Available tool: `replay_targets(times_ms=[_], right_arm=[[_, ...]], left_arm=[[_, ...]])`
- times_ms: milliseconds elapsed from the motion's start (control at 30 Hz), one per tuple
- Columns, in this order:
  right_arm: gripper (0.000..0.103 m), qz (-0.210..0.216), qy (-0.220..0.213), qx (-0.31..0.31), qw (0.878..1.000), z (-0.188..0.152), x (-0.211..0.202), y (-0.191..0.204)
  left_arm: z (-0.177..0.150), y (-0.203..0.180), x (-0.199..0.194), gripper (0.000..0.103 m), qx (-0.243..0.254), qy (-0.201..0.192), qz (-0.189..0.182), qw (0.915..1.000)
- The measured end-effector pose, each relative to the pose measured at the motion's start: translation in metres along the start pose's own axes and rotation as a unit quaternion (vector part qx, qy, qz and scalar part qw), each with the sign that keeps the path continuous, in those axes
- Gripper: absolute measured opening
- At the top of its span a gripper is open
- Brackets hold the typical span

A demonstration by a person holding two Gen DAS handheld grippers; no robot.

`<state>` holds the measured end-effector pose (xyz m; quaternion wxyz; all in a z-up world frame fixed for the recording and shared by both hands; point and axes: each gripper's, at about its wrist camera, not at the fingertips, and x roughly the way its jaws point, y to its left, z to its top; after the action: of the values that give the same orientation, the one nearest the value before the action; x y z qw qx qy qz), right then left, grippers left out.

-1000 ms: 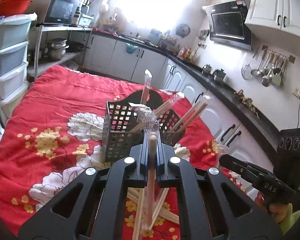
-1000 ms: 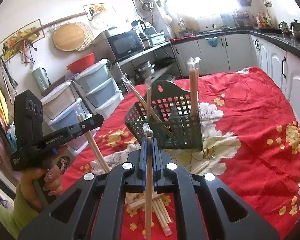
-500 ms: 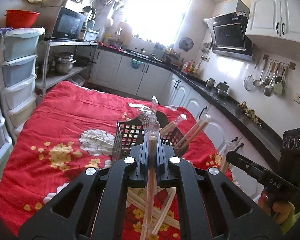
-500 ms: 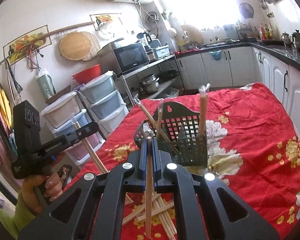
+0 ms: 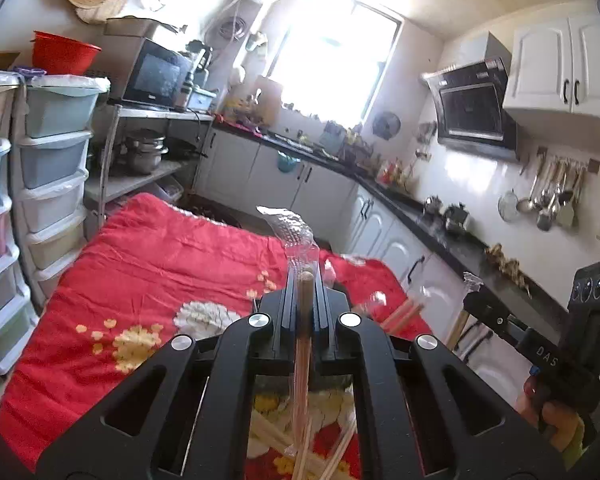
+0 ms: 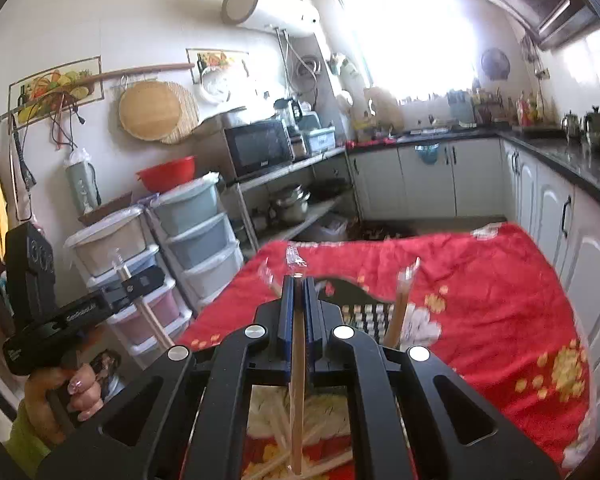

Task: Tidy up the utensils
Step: 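Lift the held chopsticks with both grippers and carry them above the green basket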

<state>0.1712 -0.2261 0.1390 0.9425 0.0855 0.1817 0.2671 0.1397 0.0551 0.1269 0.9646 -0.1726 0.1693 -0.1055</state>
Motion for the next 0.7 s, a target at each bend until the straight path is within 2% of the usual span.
replay_targets(times_ms=[333,700], right_arm=[[0.005,-0.024,-0.050,0.001,0.998,0.032,0.007,-0.013],[0.005,-0.048,-0.103,-0.010,0.994,0.062,0.007,-0.022]], left_arm=[[0.027,-0.017,0.002,0.003,0.011,-0.047,0.002,0.9988],[0.050,-0.027,0.017,0.003,0.019,-0.064,0.022,0.9976]])
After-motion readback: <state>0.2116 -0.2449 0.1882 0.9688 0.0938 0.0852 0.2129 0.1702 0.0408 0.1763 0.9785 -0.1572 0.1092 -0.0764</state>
